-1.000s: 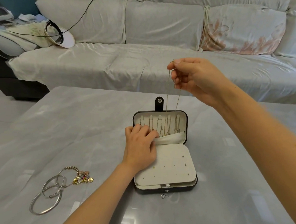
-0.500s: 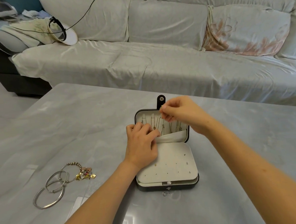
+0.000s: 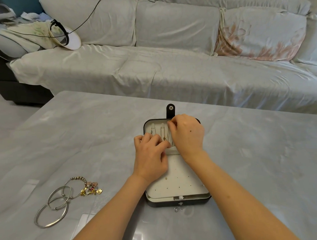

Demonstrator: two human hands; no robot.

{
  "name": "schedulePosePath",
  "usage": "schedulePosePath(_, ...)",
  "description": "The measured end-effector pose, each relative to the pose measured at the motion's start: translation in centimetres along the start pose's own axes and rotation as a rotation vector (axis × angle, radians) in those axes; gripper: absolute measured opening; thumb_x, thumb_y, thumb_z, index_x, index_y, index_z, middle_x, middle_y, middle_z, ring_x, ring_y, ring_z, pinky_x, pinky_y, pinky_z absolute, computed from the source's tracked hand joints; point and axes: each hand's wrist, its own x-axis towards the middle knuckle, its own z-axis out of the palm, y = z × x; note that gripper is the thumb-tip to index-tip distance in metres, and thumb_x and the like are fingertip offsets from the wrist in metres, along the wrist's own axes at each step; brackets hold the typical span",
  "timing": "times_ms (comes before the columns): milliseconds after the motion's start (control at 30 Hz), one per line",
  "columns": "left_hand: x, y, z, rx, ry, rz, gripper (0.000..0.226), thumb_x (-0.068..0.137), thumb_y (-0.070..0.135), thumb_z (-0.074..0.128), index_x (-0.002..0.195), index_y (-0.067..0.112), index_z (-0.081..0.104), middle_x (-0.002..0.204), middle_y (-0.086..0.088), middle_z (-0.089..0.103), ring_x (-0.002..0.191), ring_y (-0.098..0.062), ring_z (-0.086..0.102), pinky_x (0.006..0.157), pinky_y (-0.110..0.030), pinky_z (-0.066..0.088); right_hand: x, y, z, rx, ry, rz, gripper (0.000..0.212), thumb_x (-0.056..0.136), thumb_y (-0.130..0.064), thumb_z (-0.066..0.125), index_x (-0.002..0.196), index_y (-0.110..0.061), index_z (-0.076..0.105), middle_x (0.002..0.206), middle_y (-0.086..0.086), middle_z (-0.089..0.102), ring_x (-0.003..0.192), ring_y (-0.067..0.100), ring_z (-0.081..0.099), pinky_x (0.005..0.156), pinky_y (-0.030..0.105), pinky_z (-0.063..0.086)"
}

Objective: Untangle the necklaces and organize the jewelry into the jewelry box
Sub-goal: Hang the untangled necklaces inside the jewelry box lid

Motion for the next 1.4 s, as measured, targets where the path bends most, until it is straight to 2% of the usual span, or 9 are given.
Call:
schedulePosePath(167, 0.0, 0.0, 0.0, 0.0, 0.0, 0.002, 0.023, 0.062, 0.009, 0.05, 0.075, 0.022, 0.063, 0.071, 0.006, 0.051, 0.073, -0.018, 0.044, 0.072, -0.031, 0.023, 0.3, 0.1, -0.2, 0.11, 0.028, 0.171, 0.023, 0.07, -0.024, 0.075, 0.074, -0.013, 0.056, 0.071, 0.003, 0.058, 0.066, 0.026, 0.054, 0.055, 0.028, 0.028)
schedulePosePath(300, 0.0, -0.1, 0.0, -0.017, 0.005, 0.003, 0.024, 0.065, 0.013, 0.044, 0.075, 0.022, 0.063, 0.07, 0.006, 0.052, 0.074, -0.018, 0.044, 0.072, -0.032, 0.024, 1.4, 1.0, -0.4, 0.186, -0.161, 0.257, 0.015, 0.075, -0.024, 0.069, 0.088, -0.022, 0.061, 0.088, -0.001, 0.055, 0.087, 0.021, 0.051, 0.066, 0.026, 0.031)
schedulePosePath(600, 0.0, -0.3, 0.4, -0.022, 0.016, 0.001, 0.029, 0.067, 0.017, 0.042, 0.082, 0.022, 0.066, 0.072, 0.007, 0.053, 0.075, -0.018, 0.046, 0.073, -0.032, 0.024, 2.0, 2.7, -0.8, 0.189, -0.279, 0.186, 0.018, 0.08, -0.028, 0.068, 0.098, -0.029, 0.065, 0.088, -0.007, 0.047, 0.096, 0.018, 0.046, 0.072, 0.022, 0.029)
schedulePosePath(767, 0.1, -0.7, 0.7, 0.019, -0.022, -0.018, 0.023, 0.067, 0.015, 0.053, 0.085, 0.022, 0.067, 0.075, 0.009, 0.058, 0.076, -0.018, 0.048, 0.073, -0.031, 0.021, -0.6, 2.9, -3.1, 0.237, -0.253, 0.176, 0.009, 0.081, -0.029, 0.067, 0.089, -0.026, 0.067, 0.087, -0.008, 0.054, 0.09, 0.013, 0.045, 0.066, 0.018, 0.024)
schedulePosePath(933, 0.4, -0.9, 1.0, 0.078, -0.109, -0.052, 0.023, 0.07, 0.02, 0.05, 0.086, 0.02, 0.067, 0.08, 0.006, 0.064, 0.079, -0.023, 0.053, 0.075, -0.032, 0.019, -7.7, 3.7, -7.7, 0.351, -0.407, 0.082, 0.005, 0.078, -0.031, 0.07, 0.074, -0.028, 0.069, 0.072, -0.015, 0.056, 0.077, 0.006, 0.044, 0.07, 0.012, 0.032)
schedulePosePath(1100, 1.0, -0.7, 0.1, 0.098, -0.298, -0.171, 0.027, 0.085, 0.029, 0.045, 0.103, 0.03, 0.066, 0.104, 0.008, 0.063, 0.105, -0.019, 0.047, 0.087, -0.032, 0.017, -14.8, 4.5, -9.7, 0.349, -0.485, 0.015, 0.022, 0.077, -0.044, 0.052, 0.07, -0.031, 0.069, 0.063, -0.02, 0.054, 0.066, -0.003, 0.04, 0.058, 0.009, 0.03)
schedulePosePath(1200, 1.4, -0.7, -0.9, -0.003, -0.338, -0.267, 0.021, 0.089, 0.027, 0.05, 0.101, 0.032, 0.066, 0.111, 0.011, 0.061, 0.112, -0.017, 0.044, 0.092, -0.034, 0.02, -17.2, 4.0, -8.7, 0.296, -0.483, 0.033, 0.026, 0.076, -0.046, 0.047, 0.075, -0.034, 0.07, 0.063, -0.018, 0.057, 0.061, 0.0, 0.048, 0.051, 0.007, 0.03)
schedulePosePath(1300, 1.6, -0.8, -2.0, -0.169, -0.378, -0.363, 0.019, 0.091, 0.022, 0.05, 0.093, 0.029, 0.068, 0.105, 0.009, 0.063, 0.106, -0.015, 0.049, 0.095, -0.035, 0.023, -18.0, 3.0, -7.3, 0.216, -0.404, 0.018, 0.029, 0.076, -0.046, 0.046, 0.077, -0.033, 0.072, 0.061, -0.016, 0.057, 0.057, 0.005, 0.055, 0.046, 0.017, 0.041)
schedulePosePath(1400, 1.0, -1.4, -3.2, -0.464, -0.356, -0.492, 0.034, 0.085, 0.001, 0.046, 0.08, 0.029, 0.065, 0.096, 0.008, 0.063, 0.103, -0.016, 0.055, 0.095, -0.034, 0.038, -17.8, 2.1, -6.5, 0.115, -0.36, -0.054, 0.029, 0.077, -0.042, 0.045, 0.066, -0.031, 0.07, 0.057, -0.013, 0.056, 0.052, 0.009, 0.054, 0.042, 0.018, 0.039)
